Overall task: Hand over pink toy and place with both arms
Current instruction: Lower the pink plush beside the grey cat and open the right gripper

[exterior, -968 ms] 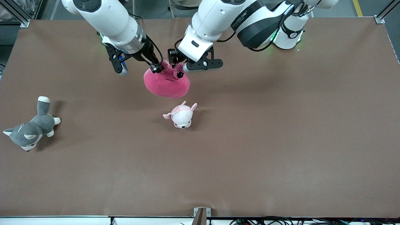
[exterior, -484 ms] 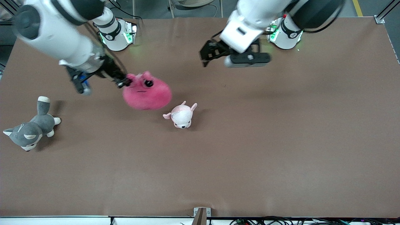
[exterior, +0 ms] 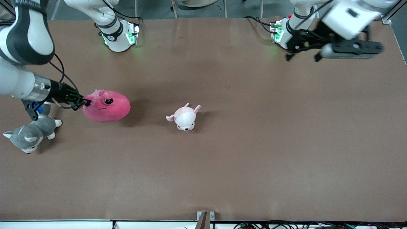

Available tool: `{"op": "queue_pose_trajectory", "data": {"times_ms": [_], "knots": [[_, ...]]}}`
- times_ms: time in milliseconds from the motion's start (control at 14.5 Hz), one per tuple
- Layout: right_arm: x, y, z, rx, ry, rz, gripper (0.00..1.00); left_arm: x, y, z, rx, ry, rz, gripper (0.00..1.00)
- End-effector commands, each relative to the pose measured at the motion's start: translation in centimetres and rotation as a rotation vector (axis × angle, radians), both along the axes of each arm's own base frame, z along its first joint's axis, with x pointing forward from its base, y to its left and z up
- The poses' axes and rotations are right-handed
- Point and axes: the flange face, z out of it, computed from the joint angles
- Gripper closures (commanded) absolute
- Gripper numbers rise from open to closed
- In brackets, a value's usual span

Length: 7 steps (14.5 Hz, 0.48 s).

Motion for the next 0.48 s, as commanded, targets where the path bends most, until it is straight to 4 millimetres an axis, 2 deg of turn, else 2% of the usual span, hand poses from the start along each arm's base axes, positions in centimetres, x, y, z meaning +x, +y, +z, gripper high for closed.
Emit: {"op": "queue_pose_trajectory", "data": {"times_ms": [0, 138, 346, 415], "knots": [[-2.4, -0.8, -4.5, 0.021, -0.011, -0.003, 0.98, 0.1, 5.8, 0.3, 0.031, -0.010, -0.035, 0.00], [-2.8, -0.2, -7.1, 0.057, -0.019, -0.012, 0.98, 0.8, 9.2, -0.3, 0.035, -0.009, -0.041, 0.00], [-2.3, -0.9, -9.8, 0.062, -0.027, 0.056, 0.94, 0.8, 12.6, -1.4, 0.078, -0.020, -0.077, 0.00], [-2.2, -1.0, -10.3, 0.062, -0.029, 0.068, 0.83, 0.5, 12.5, -1.5, 0.090, -0.029, -0.076, 0.00]]}}
